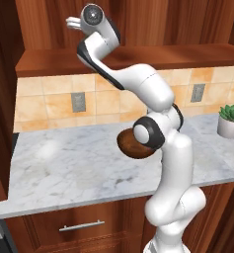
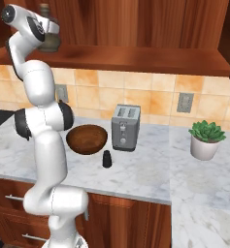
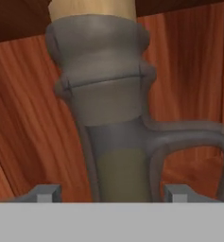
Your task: Retrieve the bottle and the shaker from the cabinet and place them next to the mixing bowl on the counter. Then add garlic from the fridge to the mixing bowl.
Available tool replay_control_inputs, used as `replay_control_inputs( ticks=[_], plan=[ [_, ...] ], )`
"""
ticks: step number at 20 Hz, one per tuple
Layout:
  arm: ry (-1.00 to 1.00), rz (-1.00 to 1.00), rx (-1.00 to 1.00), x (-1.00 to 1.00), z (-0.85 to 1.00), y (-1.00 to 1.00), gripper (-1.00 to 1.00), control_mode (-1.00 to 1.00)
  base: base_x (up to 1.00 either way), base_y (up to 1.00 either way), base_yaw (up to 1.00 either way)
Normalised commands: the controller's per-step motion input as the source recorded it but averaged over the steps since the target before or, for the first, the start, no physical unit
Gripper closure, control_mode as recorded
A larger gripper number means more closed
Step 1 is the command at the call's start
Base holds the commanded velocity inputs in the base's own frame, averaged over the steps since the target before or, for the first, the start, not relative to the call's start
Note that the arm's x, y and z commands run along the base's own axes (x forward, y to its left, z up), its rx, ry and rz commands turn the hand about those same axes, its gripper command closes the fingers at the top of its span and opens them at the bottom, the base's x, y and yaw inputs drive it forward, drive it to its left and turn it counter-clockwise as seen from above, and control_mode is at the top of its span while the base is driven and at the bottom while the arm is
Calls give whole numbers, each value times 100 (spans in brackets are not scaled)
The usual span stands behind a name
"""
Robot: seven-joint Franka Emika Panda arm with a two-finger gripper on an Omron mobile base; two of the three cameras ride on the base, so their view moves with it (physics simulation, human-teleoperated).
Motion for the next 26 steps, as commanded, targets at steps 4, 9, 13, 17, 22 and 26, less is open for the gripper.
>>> replay_control_inputs(
  ticks=[4,9,13,17,22,26],
  plan=[
    [0,0,0,0,0,0,100,-100,0,0,0],
    [0,0,0,0,0,0,100,-100,0,0,0],
    [0,0,0,-3,0,0,100,-100,0,0,0],
    [0,0,0,-31,-3,-2,100,-100,0,0,0],
    [-2,0,0,-59,-20,-10,100,-100,0,0,0],
    [-12,-2,7,-97,-38,-26,100,-100,0,0,0]
  ],
)
